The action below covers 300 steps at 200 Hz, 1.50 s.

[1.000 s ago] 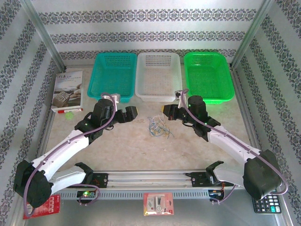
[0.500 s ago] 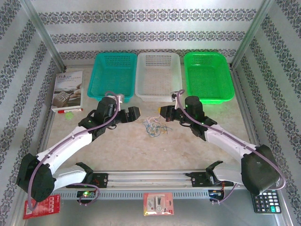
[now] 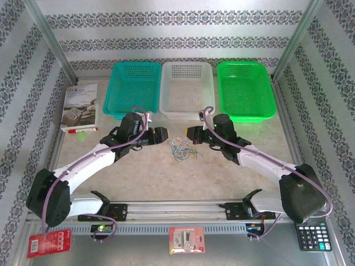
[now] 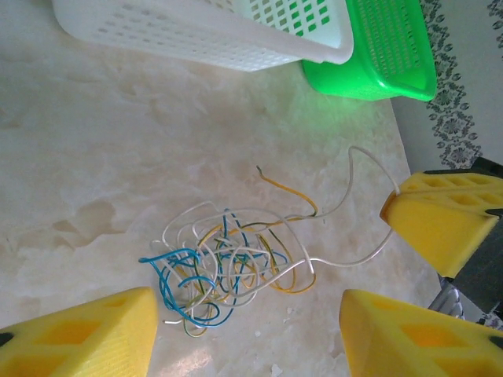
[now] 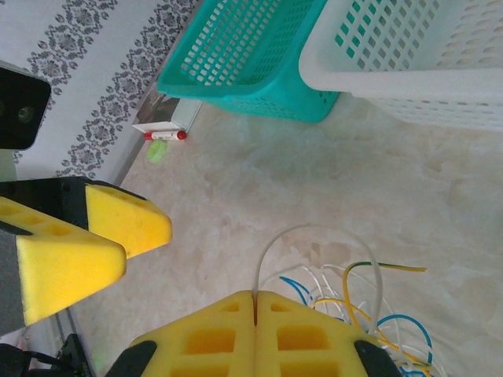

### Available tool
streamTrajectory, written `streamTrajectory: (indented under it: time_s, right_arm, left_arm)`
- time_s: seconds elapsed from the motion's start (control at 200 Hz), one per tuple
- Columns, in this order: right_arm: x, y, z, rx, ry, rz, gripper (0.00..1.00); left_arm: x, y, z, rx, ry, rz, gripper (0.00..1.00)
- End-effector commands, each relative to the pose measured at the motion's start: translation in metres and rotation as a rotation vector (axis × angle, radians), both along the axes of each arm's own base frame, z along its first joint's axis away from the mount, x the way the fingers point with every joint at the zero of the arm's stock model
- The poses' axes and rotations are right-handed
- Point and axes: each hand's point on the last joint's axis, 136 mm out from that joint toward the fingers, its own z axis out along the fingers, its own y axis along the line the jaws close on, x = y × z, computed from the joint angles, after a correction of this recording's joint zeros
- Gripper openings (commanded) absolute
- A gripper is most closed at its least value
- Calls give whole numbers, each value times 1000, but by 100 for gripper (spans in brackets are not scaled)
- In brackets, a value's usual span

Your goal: Untangle the cables

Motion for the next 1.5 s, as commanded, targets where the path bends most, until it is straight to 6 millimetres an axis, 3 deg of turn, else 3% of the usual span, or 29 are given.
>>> streamTrajectory:
  time_s: [0.0, 0.24, 0.425, 0.664, 0.984, 1.104, 1.314, 1.494]
  right_arm:
    - [1, 7, 9, 18, -16, 3, 0]
    - [-2, 13, 48, 69, -92, 9, 0]
    - [-2, 18, 65, 91, -114, 26, 0]
    - [-2, 25, 78, 103, -139, 53, 0]
    - [-5, 31, 123, 167, -215, 97, 0]
    - [-7, 30, 120, 155, -232, 102, 0]
    - [0, 22, 92, 132, -194, 67, 0]
    - [1, 18, 71, 111, -155, 49, 0]
  left_arm:
    - [-1, -15, 11, -17, -49, -56, 63]
    - [-1, -19, 12, -11, -66, -67, 71]
    - [0, -23, 2, 3, -50, -69, 73]
    - [0, -28, -22, 23, -18, -74, 68]
    - [-2, -26, -41, 46, 6, -64, 63]
    - [-2, -25, -43, 47, 5, -60, 62]
    - [-3, -23, -37, 49, -7, -55, 63]
    - [-6, -13, -10, 71, -72, -43, 69]
